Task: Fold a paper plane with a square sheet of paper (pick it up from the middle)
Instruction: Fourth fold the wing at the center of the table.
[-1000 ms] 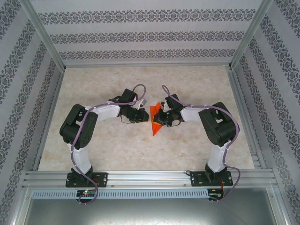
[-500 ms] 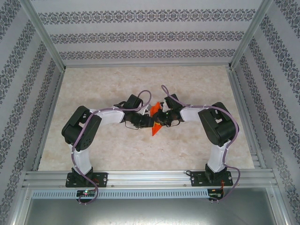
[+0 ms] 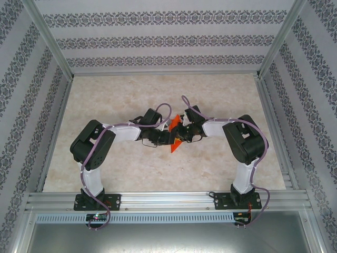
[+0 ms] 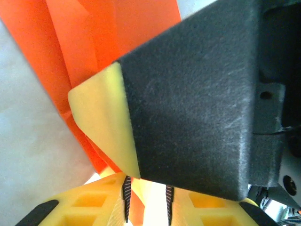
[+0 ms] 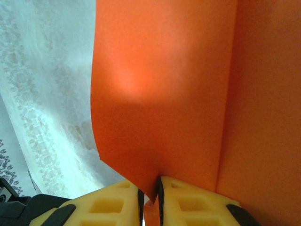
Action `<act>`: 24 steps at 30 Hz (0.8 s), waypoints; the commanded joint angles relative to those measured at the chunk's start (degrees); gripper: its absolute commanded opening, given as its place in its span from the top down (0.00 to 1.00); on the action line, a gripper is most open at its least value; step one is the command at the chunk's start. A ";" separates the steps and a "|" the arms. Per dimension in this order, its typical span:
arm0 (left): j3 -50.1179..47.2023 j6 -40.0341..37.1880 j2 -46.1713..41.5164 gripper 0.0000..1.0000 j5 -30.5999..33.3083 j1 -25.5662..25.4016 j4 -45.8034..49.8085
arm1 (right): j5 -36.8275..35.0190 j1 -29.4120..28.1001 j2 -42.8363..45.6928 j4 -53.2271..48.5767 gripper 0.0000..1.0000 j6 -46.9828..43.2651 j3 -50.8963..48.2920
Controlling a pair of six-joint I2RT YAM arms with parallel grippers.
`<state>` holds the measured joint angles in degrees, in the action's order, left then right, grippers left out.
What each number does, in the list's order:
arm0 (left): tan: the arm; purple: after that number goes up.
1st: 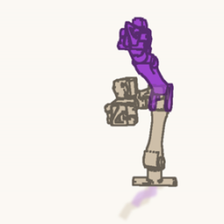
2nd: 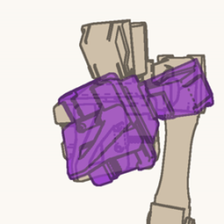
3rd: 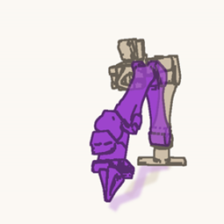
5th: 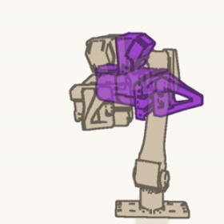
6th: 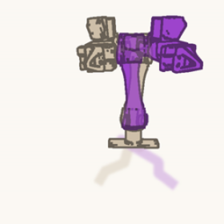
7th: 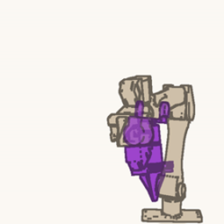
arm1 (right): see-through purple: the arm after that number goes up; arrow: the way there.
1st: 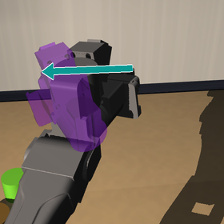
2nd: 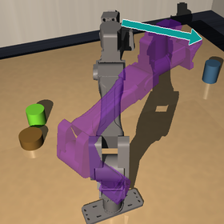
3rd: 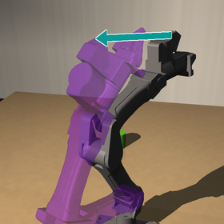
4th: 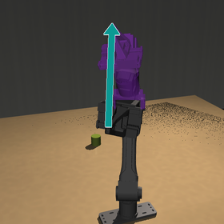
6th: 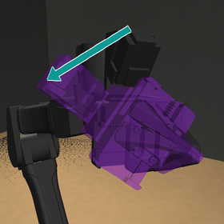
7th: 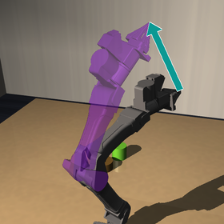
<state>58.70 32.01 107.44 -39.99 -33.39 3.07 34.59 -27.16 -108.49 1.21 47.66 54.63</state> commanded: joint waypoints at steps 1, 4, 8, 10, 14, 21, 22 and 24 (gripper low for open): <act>-0.24 -0.70 1.54 0.70 1.37 -0.72 -0.62 | -0.31 -0.27 -1.64 -0.78 0.82 0.24 0.06; -0.22 -1.60 1.63 0.70 2.67 -0.89 0.71 | -0.42 -0.26 -1.55 -0.54 0.81 0.38 -0.13; 0.14 -2.36 1.91 0.70 3.78 -1.24 2.01 | -0.31 -0.26 -1.55 -0.16 0.82 0.59 -0.37; 0.12 -2.66 2.11 0.70 4.02 -1.40 2.53 | -0.27 -0.18 -1.46 -0.16 0.82 0.59 -0.38; 0.62 -3.39 2.60 0.70 4.85 -1.66 3.81 | -0.14 -0.18 -1.55 -0.08 0.82 0.57 -0.27; 2.12 -5.41 3.38 0.70 7.55 -2.12 7.20 | -0.02 -0.22 -1.59 0.54 0.83 0.85 -0.68; 2.18 -5.63 3.48 0.70 7.78 -2.12 7.52 | 0.18 -0.07 -1.64 0.73 0.83 0.90 -0.74; 2.93 -6.67 3.78 0.70 9.48 -2.29 9.44 | 0.52 -0.08 -1.64 1.20 0.83 1.19 -0.72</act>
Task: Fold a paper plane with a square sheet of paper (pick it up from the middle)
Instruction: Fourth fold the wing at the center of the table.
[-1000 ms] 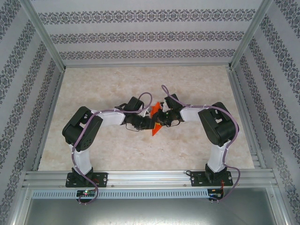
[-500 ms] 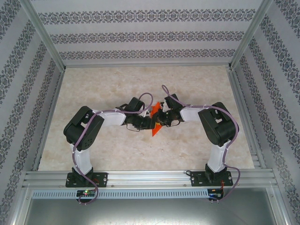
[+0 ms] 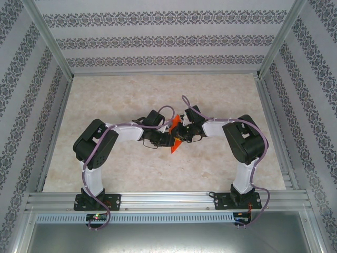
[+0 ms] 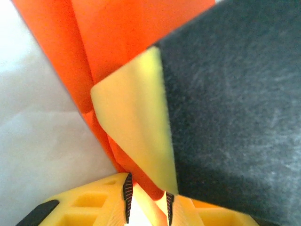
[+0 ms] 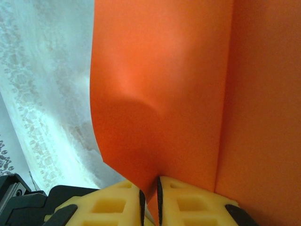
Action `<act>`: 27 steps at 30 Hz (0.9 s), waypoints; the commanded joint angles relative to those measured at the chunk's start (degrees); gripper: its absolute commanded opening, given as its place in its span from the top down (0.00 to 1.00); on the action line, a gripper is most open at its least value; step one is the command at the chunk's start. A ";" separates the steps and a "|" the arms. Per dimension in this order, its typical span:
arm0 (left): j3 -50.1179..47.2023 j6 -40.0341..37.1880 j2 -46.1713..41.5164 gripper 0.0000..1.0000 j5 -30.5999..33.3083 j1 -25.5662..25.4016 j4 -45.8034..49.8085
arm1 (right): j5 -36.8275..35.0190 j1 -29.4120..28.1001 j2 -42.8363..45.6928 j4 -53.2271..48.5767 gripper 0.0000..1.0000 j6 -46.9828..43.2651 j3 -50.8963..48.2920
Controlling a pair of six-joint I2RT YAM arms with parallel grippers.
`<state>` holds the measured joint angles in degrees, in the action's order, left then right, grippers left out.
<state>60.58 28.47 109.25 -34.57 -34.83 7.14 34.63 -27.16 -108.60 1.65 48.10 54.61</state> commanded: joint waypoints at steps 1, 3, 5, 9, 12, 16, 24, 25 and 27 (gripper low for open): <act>1.57 -3.77 2.28 0.70 4.93 -0.98 6.37 | 0.59 0.00 -1.44 0.90 0.83 0.93 -0.57; 2.12 -4.37 2.67 0.71 5.87 -1.03 7.39 | 0.81 -0.01 -1.27 0.98 0.83 0.99 -0.47; 2.44 -4.82 3.08 0.73 6.66 -1.30 8.06 | 1.37 0.15 -1.22 1.61 0.83 1.44 -0.47; 3.22 -5.72 3.38 0.79 7.88 -1.46 9.15 | 1.31 0.34 -1.50 1.21 0.86 1.17 -0.36; 3.58 -6.19 2.79 0.79 8.63 -1.47 9.56 | 1.01 0.44 -1.37 0.57 0.87 0.66 -0.38; 3.78 -6.27 1.18 0.78 8.71 -1.47 9.44 | -0.15 0.36 -1.34 -1.59 0.87 -0.74 0.09; 4.66 -5.26 -3.71 0.75 7.26 -0.46 8.86 | -1.46 0.19 -1.36 -3.51 0.87 -2.30 -0.03; 4.81 -5.23 -4.28 0.75 7.15 -0.02 9.07 | -1.50 0.26 -1.35 -3.66 0.87 -2.48 0.04; 5.25 -5.25 -5.57 0.75 6.75 0.98 9.47 | -1.33 0.22 -1.27 -3.64 0.87 -2.65 -0.10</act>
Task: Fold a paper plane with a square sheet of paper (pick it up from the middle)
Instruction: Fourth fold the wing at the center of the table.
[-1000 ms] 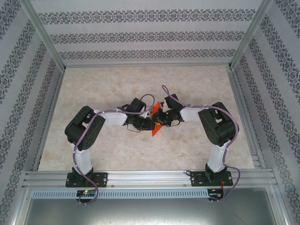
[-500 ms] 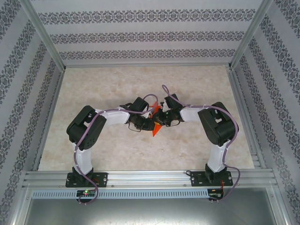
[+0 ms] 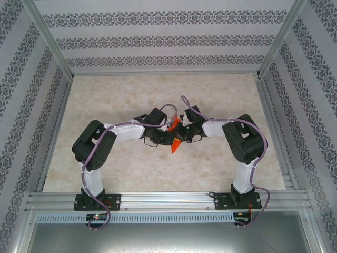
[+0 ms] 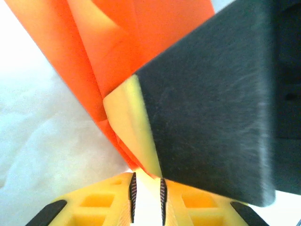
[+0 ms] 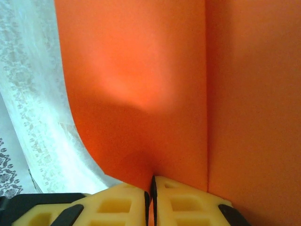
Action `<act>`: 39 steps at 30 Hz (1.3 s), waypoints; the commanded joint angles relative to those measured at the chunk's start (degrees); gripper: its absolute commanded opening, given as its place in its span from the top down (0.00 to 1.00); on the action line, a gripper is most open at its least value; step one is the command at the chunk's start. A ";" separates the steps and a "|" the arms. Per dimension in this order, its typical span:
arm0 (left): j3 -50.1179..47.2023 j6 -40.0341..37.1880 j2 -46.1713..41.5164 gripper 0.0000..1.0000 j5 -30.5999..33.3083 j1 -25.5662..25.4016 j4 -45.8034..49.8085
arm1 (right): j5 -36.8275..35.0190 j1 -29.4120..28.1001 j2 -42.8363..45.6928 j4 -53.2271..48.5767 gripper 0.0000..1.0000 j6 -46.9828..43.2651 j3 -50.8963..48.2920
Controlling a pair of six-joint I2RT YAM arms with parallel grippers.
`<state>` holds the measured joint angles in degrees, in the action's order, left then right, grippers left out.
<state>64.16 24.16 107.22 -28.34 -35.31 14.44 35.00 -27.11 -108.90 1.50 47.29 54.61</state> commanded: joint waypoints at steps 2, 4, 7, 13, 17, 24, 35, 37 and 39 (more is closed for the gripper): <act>2.04 -0.92 -4.83 0.75 0.00 2.61 2.44 | -1.61 0.22 -0.87 -3.26 0.86 -1.85 -0.20; 2.49 -0.75 -5.70 0.75 -0.42 3.93 2.38 | -1.50 0.13 -0.82 -3.09 0.86 -1.94 -0.33; 4.13 -0.61 -5.43 0.75 -1.46 5.65 2.14 | -1.21 0.13 -0.86 -2.98 0.85 -2.20 -0.38; 8.84 -0.02 -1.33 0.74 -4.83 8.13 1.05 | -0.49 -0.04 -0.62 -2.57 0.80 -3.49 -0.47; 12.48 -0.08 2.15 0.74 -7.25 8.76 1.33 | -0.28 -0.29 -0.61 -2.99 0.77 -4.24 -0.43; 16.84 -0.87 8.83 0.74 -12.78 8.90 1.35 | -0.46 -0.75 -0.04 -3.58 0.71 -5.98 -0.53; 20.61 -5.35 15.35 0.76 -15.70 8.84 6.82 | -1.04 -0.92 1.72 -3.52 0.68 -7.12 -1.05; 21.00 -6.11 16.10 0.77 -15.51 8.87 7.88 | -0.97 -0.97 2.06 -3.06 0.68 -7.03 -1.34; 21.00 -6.69 16.68 0.79 -14.99 8.85 8.55 | -1.16 -0.92 2.58 -2.59 0.68 -6.99 -1.72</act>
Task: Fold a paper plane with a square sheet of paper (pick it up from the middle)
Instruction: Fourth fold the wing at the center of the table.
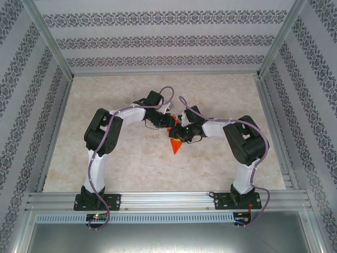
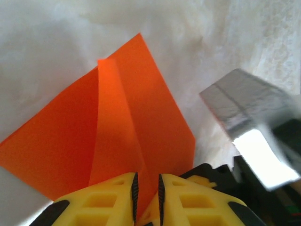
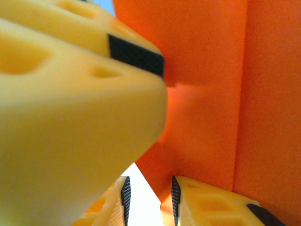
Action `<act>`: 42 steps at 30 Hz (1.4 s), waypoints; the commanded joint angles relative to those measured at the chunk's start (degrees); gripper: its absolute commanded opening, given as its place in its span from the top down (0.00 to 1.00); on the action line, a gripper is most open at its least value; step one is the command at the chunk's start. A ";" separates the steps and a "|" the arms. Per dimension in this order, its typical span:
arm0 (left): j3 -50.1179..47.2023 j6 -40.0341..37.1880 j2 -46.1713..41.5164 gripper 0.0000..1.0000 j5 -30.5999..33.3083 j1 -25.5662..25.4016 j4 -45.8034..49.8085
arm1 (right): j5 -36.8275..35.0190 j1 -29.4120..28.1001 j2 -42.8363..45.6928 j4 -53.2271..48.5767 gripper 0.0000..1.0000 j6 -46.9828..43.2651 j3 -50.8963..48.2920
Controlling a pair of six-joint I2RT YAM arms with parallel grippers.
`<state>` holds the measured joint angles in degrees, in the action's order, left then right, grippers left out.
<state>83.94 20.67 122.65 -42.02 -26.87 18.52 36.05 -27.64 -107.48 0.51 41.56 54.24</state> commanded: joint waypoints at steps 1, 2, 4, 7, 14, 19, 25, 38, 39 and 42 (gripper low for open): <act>1.22 -3.57 1.53 0.80 -0.86 0.49 4.96 | -2.38 -0.32 1.42 -1.29 0.68 -1.15 -1.59; 1.20 -3.88 1.86 0.81 -0.55 0.50 5.24 | -2.43 -0.27 1.63 -1.01 0.68 -1.04 -1.79; 1.22 -4.52 2.19 0.82 0.39 0.42 5.86 | -2.43 -0.31 1.84 -0.79 0.68 -0.96 -1.93; 1.66 -5.67 2.87 0.83 1.53 0.47 7.20 | -2.50 -0.29 2.18 -0.71 0.69 -0.95 -1.84; 2.97 -7.10 4.94 0.83 3.48 0.43 8.72 | -1.71 -0.30 3.32 1.02 0.69 0.08 -2.13; 3.48 -7.24 5.41 0.83 3.79 0.50 9.12 | -1.75 -0.31 4.81 1.16 0.69 0.12 -2.25; 3.99 -7.22 6.00 0.83 3.61 0.51 9.32 | -3.63 -0.09 6.92 -1.75 0.69 -1.30 -2.57; 5.06 -5.91 4.63 0.80 1.15 0.50 8.32 | -8.07 1.63 7.24 -9.24 0.73 -6.87 -1.52; 5.37 -5.90 4.65 0.80 1.08 0.50 8.52 | -8.76 1.94 7.37 -10.31 0.73 -7.71 -0.91; 5.87 -5.83 4.82 0.79 0.96 0.48 8.57 | -10.29 2.87 6.77 -13.03 0.72 -9.85 1.09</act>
<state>87.90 15.18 126.13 -41.56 -26.87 25.39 28.62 -25.82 -100.97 -8.71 35.48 52.88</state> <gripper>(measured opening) 0.207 0.276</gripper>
